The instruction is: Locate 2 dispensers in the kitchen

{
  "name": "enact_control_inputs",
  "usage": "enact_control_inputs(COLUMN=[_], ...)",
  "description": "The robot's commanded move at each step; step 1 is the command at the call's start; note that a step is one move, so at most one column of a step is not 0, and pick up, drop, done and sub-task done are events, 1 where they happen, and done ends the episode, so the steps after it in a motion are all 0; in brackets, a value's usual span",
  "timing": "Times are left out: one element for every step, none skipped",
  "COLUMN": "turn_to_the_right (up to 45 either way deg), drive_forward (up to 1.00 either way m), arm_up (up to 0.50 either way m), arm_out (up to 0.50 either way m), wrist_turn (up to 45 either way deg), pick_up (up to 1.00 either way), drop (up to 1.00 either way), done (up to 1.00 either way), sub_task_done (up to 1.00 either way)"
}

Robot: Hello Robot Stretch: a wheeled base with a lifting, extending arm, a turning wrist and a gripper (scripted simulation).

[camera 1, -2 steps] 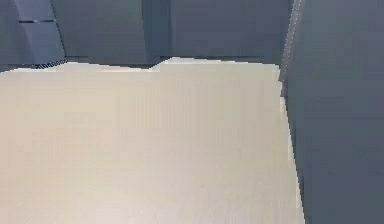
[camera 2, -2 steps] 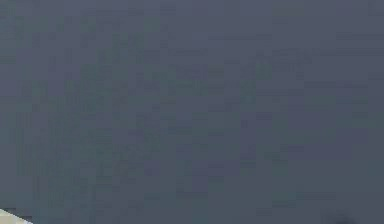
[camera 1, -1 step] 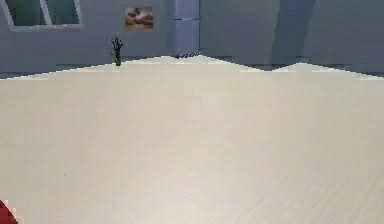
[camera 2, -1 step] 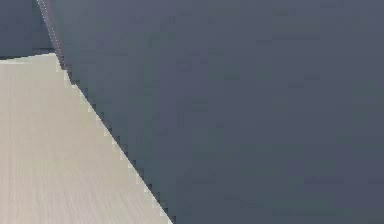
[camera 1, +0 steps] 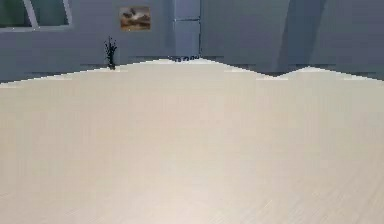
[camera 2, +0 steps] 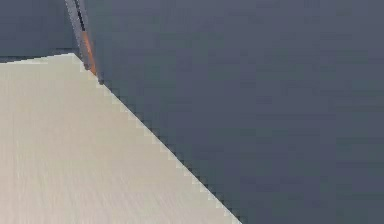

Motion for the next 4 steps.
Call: enact_control_inputs(turn_to_the_right=[-39.0,0.0,-6.0,-3.0], drive_forward=[0.00,0.40,0.00,0.00], arm_up=[0.00,0.00,0.00,0.00], arm_out=[0.00,0.00,0.00,0.00], wrist_turn=[0.0,0.0,0.0,0.0], pick_up=[0.00,0.00,0.00,0.00], drop=[0.00,0.00,0.00,0.00], done=[0.00,0.00,0.00,0.00], sub_task_done=[0.00,0.00,0.00,0.00])
